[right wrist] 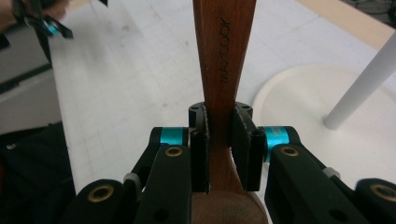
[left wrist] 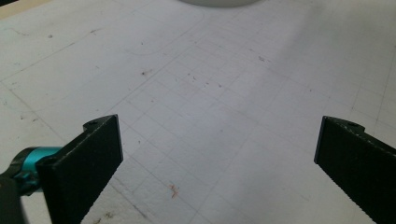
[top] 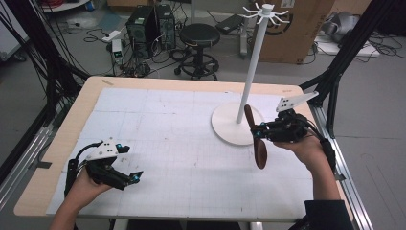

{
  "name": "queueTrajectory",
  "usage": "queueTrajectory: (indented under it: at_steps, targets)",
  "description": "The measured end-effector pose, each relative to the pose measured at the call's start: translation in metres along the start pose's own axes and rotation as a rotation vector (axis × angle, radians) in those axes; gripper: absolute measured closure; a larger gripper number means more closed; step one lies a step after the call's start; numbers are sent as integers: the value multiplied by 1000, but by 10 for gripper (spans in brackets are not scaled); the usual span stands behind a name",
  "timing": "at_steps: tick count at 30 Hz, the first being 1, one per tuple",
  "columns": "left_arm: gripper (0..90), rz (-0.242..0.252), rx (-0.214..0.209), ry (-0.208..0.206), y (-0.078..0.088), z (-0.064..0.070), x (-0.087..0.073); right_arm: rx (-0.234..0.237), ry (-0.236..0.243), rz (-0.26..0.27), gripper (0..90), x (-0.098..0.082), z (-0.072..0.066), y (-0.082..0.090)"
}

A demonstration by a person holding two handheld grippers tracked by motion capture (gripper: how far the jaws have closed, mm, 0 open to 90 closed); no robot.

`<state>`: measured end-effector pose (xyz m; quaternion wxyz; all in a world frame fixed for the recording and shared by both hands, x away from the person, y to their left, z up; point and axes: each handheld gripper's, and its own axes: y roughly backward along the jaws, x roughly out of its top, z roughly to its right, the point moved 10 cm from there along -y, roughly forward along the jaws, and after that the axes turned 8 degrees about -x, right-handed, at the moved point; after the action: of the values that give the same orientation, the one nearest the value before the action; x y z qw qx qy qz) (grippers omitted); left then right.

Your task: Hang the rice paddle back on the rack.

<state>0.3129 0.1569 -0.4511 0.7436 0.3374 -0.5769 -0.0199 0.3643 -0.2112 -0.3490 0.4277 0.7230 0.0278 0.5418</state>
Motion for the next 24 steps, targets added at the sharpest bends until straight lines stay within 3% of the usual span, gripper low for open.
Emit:
queueTrajectory:
  at_steps: [24]
  targets:
    - [17,-3,-2,5,0,0,-1,-37,-22,140,782,49,23,43]
